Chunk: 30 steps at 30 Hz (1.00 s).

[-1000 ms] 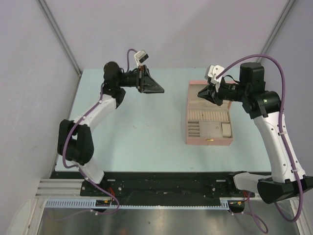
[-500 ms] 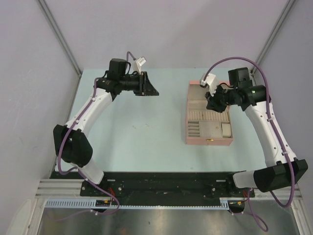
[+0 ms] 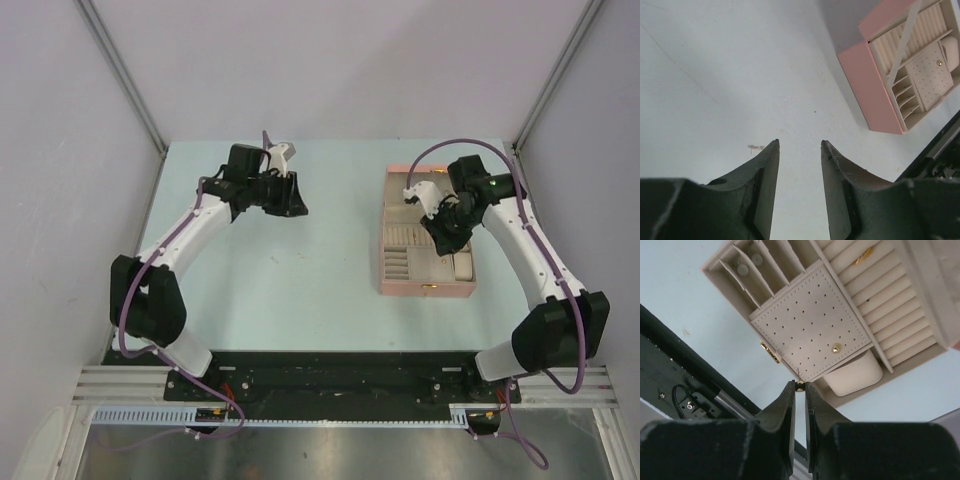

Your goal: Organize the mixed jewelry

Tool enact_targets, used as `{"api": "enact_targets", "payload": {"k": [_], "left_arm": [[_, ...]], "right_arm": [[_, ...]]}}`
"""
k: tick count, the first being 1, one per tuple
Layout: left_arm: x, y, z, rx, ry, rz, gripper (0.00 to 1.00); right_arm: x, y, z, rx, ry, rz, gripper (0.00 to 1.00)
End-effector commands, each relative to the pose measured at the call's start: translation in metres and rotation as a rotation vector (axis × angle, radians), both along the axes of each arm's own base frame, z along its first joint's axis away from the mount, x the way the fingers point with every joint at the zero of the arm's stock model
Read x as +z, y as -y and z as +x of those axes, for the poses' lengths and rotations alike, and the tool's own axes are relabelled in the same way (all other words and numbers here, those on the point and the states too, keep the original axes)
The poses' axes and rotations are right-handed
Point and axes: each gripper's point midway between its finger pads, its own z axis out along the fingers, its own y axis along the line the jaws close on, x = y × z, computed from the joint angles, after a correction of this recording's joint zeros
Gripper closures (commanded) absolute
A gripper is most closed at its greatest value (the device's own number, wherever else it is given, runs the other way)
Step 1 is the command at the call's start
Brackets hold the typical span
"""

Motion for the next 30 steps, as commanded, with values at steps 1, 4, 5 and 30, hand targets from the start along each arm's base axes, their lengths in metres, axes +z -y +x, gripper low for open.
{"api": "enact_targets", "payload": {"k": [1, 4, 5, 30], "left_arm": [[0.022, -0.007, 0.007, 0.013, 0.134, 0.029, 0.56], [0.018, -0.009, 0.007, 0.015, 0.138, 0.045, 0.54], [0.015, -0.010, 0.007, 0.017, 0.137, 0.051, 0.53], [-0.007, -0.016, 0.008, 0.016, 0.131, 0.101, 0.47]], "right_arm": [[-0.020, 0.011, -0.005, -0.055, -0.077, -0.065, 0.98], [-0.033, 0.015, -0.004, -0.067, -0.102, -0.092, 0.98], [-0.036, 0.015, -0.005, -0.071, -0.111, -0.094, 0.98], [-0.081, 0.016, 0.022, -0.106, -0.172, -0.147, 1.00]]}}
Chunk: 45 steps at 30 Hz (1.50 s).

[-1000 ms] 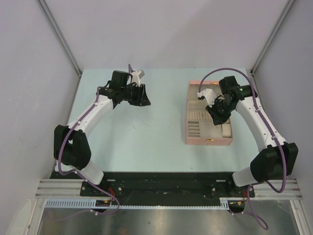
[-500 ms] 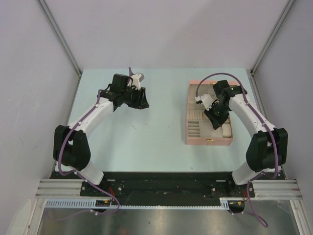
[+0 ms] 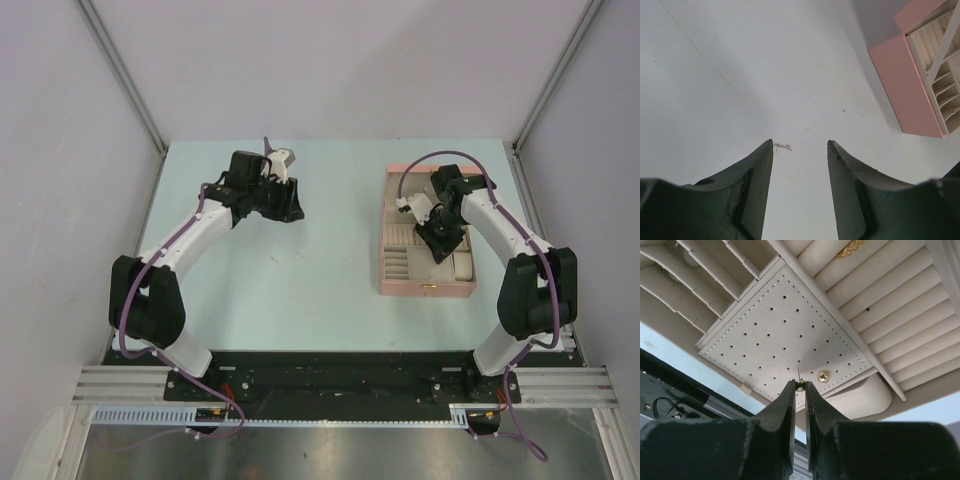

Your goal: Organize the mixed jewelry

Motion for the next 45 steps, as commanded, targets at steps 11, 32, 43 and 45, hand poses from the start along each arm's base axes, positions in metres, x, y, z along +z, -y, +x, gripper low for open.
{"api": "enact_targets", "payload": {"k": [11, 32, 43, 45], "left_arm": [[0.0127, 0.0017, 0.0007, -0.025, 0.057, -0.003, 0.47], [0.0108, 0.0019, -0.0025, -0.031, 0.051, -0.006, 0.48], [0.0085, 0.0022, -0.0026, -0.032, 0.048, -0.006, 0.48], [0.0082, 0.0021, -0.0028, -0.032, 0.046, -0.006, 0.48]], "right_arm": [[-0.0058, 0.0006, 0.0083, -0.014, 0.008, -0.014, 1.00], [-0.0017, -0.0033, 0.0037, -0.004, -0.001, 0.004, 1.00], [-0.0047, -0.0049, 0.0028, 0.000, -0.014, 0.008, 1.00], [-0.0042, -0.0063, 0.0021, 0.003, -0.015, 0.011, 1.00]]}}
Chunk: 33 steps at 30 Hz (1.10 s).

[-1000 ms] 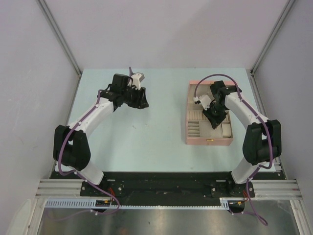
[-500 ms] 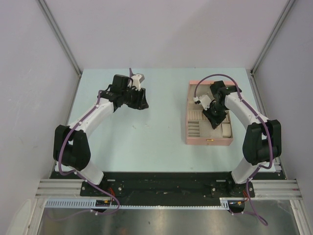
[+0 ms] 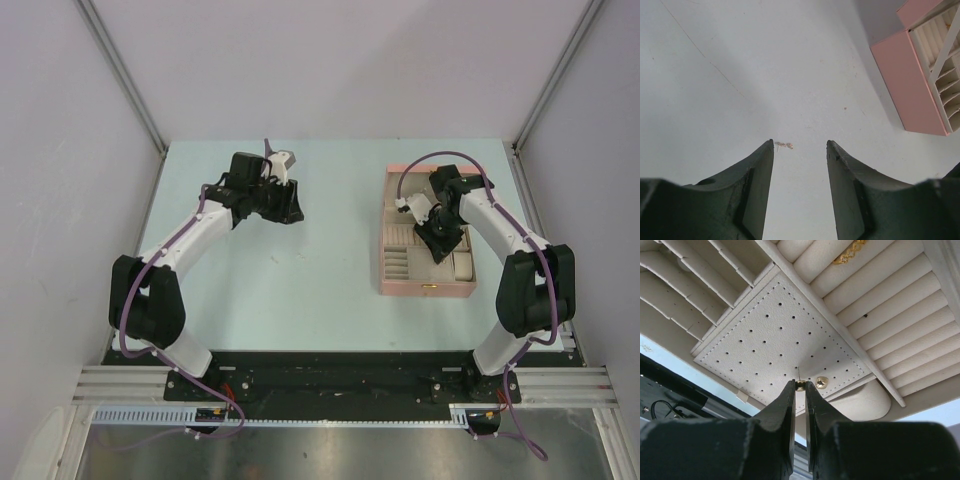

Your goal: Organize the mixed jewelry

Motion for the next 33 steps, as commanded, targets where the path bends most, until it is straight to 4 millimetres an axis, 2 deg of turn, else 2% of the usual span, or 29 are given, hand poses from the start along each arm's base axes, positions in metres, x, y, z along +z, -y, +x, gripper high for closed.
{"api": "enact_targets", "payload": {"k": [1, 33], "left_arm": [[0.013, 0.003, -0.001, -0.025, 0.049, -0.014, 0.48], [0.013, 0.005, -0.004, -0.035, 0.044, -0.028, 0.48]], "right_arm": [[0.003, -0.006, -0.002, 0.006, -0.007, 0.019, 1.00], [0.004, 0.002, -0.001, -0.010, 0.001, -0.003, 1.00]]}}
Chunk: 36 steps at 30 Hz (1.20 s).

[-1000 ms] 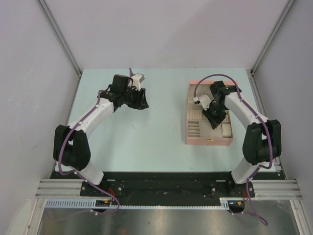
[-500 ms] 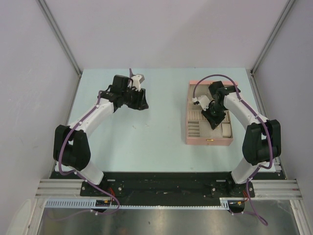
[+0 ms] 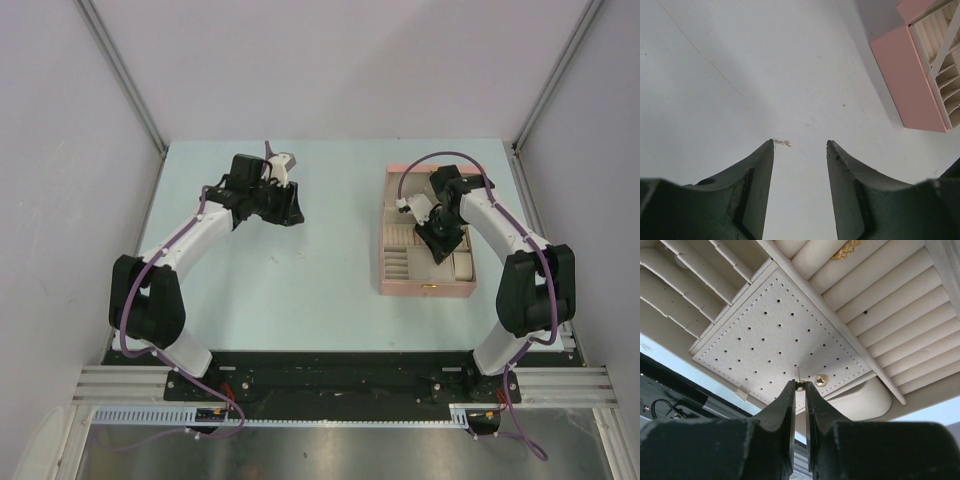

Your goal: Organize the mixed jewelry

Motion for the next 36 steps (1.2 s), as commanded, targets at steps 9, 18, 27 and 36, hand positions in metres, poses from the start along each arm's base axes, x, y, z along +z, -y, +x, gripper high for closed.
{"api": "enact_targets", "payload": {"k": [9, 18, 27, 36], "left_arm": [[0.016, 0.005, 0.000, -0.027, 0.055, -0.026, 0.48], [0.016, 0.005, -0.001, -0.029, 0.052, -0.026, 0.48], [0.017, 0.005, 0.000, -0.030, 0.056, -0.026, 0.48], [0.017, 0.006, 0.000, -0.031, 0.054, -0.026, 0.48]], "right_arm": [[0.007, -0.004, 0.000, 0.001, 0.013, 0.022, 1.00], [0.005, -0.003, 0.000, 0.000, 0.004, 0.016, 1.00], [0.000, -0.003, 0.002, 0.001, -0.002, 0.005, 1.00], [-0.007, -0.007, 0.005, 0.013, -0.006, -0.015, 1.00]]}}
